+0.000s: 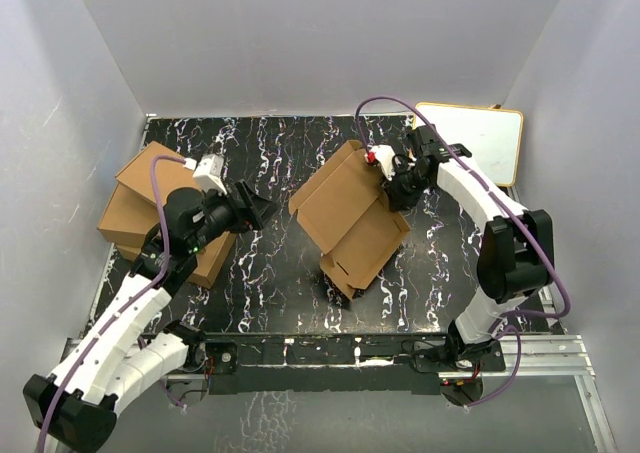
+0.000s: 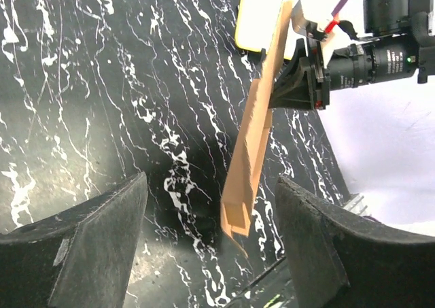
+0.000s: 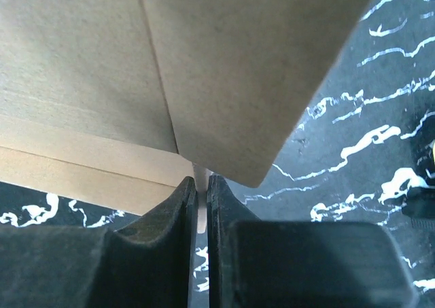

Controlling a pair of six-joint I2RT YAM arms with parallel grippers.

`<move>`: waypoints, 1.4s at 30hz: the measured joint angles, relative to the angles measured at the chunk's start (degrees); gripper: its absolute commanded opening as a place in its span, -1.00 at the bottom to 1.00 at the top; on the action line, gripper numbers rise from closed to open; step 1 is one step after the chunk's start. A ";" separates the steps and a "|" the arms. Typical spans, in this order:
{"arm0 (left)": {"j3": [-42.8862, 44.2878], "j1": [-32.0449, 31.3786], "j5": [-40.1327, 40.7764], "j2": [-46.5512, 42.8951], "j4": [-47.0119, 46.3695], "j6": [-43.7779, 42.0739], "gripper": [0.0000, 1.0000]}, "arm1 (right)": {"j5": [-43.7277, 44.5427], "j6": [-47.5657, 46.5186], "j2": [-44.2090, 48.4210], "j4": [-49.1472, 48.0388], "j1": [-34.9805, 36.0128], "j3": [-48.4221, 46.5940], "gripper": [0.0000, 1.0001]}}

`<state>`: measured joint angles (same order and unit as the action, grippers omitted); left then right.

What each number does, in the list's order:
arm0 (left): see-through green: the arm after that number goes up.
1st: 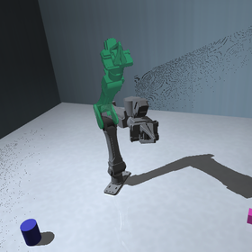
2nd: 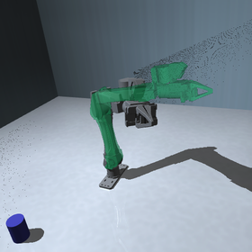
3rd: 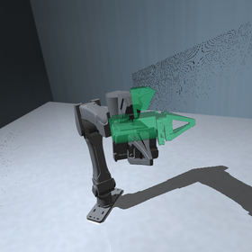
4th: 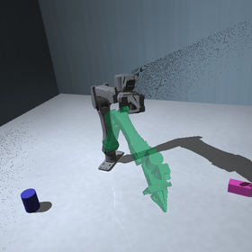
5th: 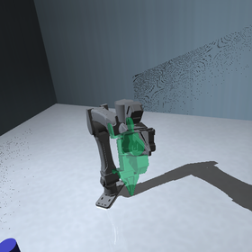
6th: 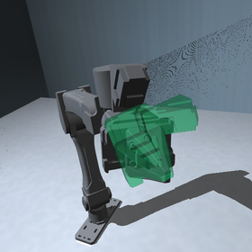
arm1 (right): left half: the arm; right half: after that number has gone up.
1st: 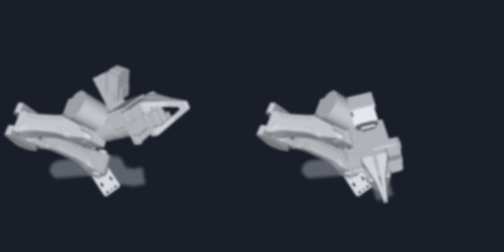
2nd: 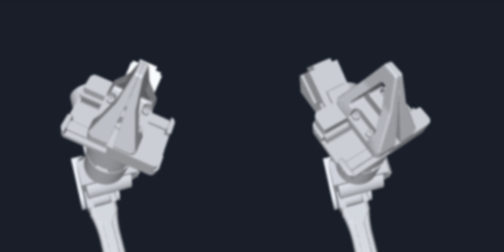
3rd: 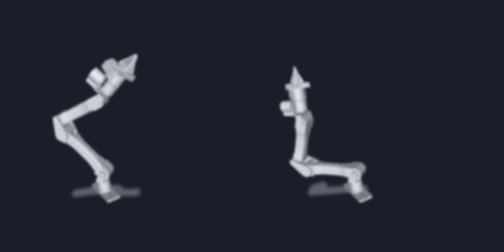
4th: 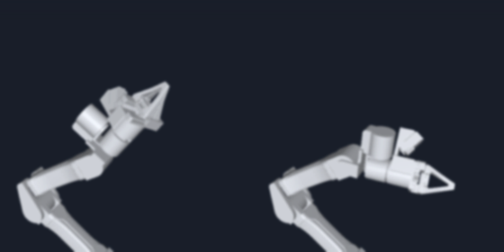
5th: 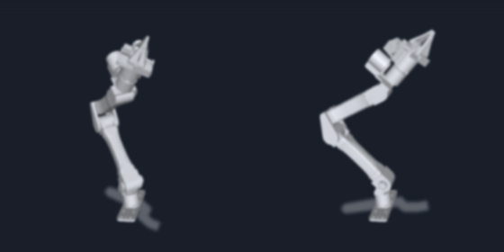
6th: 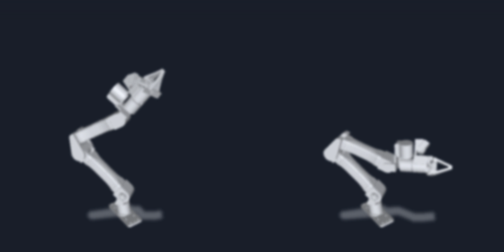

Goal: Fold the paper box

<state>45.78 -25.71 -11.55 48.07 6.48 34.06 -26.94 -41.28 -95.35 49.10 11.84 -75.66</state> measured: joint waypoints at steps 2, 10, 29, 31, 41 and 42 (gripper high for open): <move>-1.90 0.00 0.09 -1.68 -0.20 2.29 0.48 | 2.54 -0.28 -1.77 2.12 0.00 -1.86 -0.82; -8.17 0.00 -1.33 -1.53 -4.42 12.09 0.48 | 8.70 1.14 -6.05 3.78 0.00 -2.08 -0.81; -13.16 -12.66 8.57 7.28 -9.33 22.82 0.48 | 12.09 3.61 -6.43 -4.63 0.02 6.27 -0.70; -13.60 -13.99 10.08 8.94 -9.60 23.69 0.48 | 12.20 3.67 -6.43 -5.33 0.02 7.37 -0.66; -14.03 -18.88 16.48 13.97 -11.45 28.46 0.50 | 12.31 3.72 -4.39 -8.76 0.00 11.63 -0.60; -14.10 -19.41 16.90 14.40 -11.82 29.03 0.50 | 12.31 3.72 -4.24 -8.90 0.00 11.80 -0.59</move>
<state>31.68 -45.12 5.34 62.48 -5.34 63.09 -14.63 -37.56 -99.59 40.21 11.84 -63.86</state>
